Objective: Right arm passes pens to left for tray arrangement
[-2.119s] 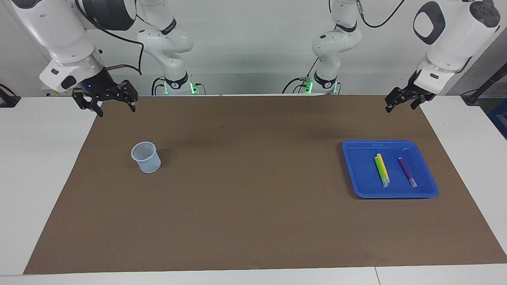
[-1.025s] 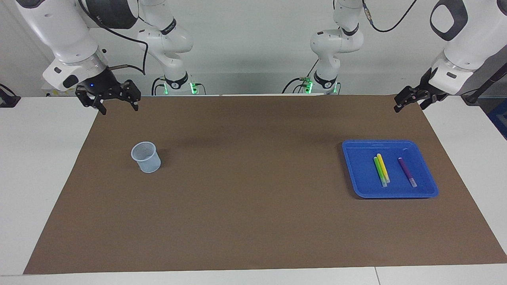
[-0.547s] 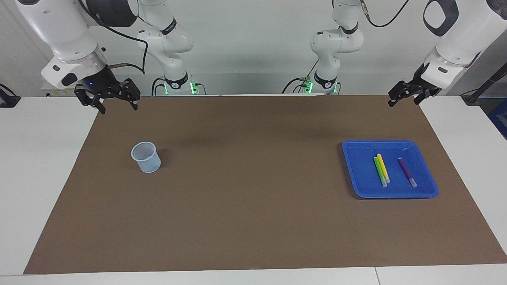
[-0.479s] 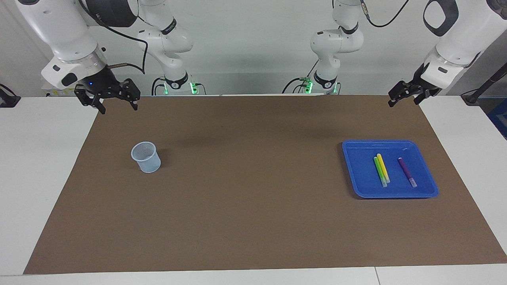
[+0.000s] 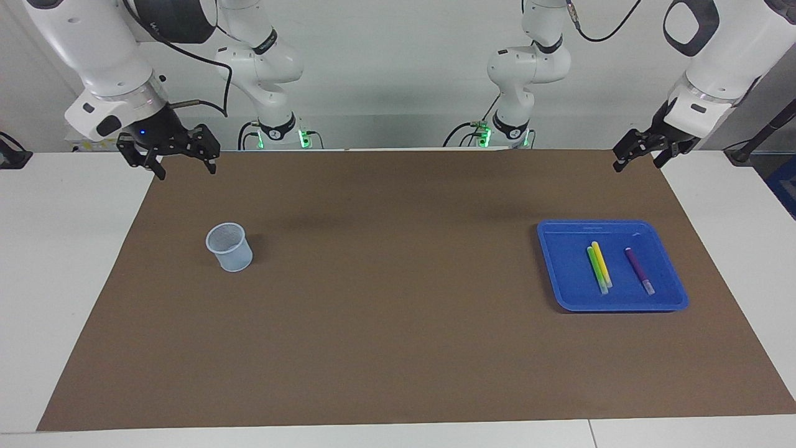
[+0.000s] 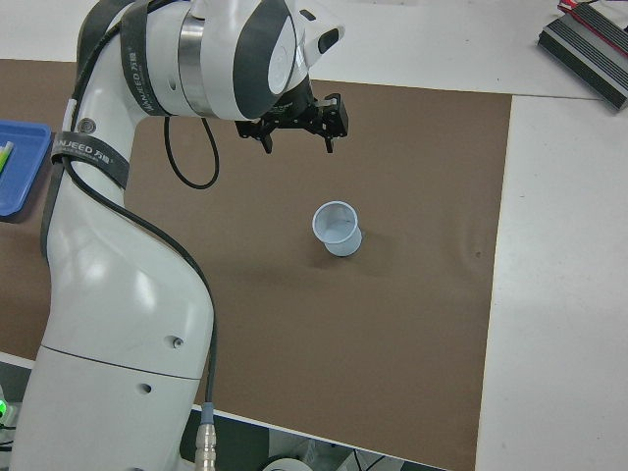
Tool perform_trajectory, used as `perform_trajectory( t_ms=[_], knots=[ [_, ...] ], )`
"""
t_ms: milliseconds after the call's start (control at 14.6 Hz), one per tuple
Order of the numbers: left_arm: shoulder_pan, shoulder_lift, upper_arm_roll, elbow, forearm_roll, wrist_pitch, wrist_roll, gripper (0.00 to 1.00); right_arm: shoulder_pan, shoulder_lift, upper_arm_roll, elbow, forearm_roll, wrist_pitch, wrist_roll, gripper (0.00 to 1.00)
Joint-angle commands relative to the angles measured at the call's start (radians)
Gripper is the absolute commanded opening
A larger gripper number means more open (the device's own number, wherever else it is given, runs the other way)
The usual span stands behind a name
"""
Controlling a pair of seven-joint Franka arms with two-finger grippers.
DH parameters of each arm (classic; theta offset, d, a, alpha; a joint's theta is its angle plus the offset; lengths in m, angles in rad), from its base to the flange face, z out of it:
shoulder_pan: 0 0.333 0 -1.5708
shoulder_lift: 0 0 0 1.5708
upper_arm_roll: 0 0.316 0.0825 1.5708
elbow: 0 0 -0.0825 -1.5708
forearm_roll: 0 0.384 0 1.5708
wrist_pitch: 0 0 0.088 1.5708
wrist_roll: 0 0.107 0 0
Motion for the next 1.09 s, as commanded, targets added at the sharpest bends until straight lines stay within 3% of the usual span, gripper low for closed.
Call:
perform_trajectory(
  t_ms=[0, 1025],
  knots=[
    [-0.021, -0.021, 0.018, -0.029, 0.001, 0.024, -0.008, 1.00, -0.002, 0.005, -0.004, 0.011, -0.012, -0.018, 0.019, 1.00],
    [-0.019, -0.023, 0.018, -0.020, 0.001, 0.022, -0.008, 1.00, -0.003, 0.004, -0.004, 0.011, -0.024, -0.021, 0.019, 1.00]
  ],
)
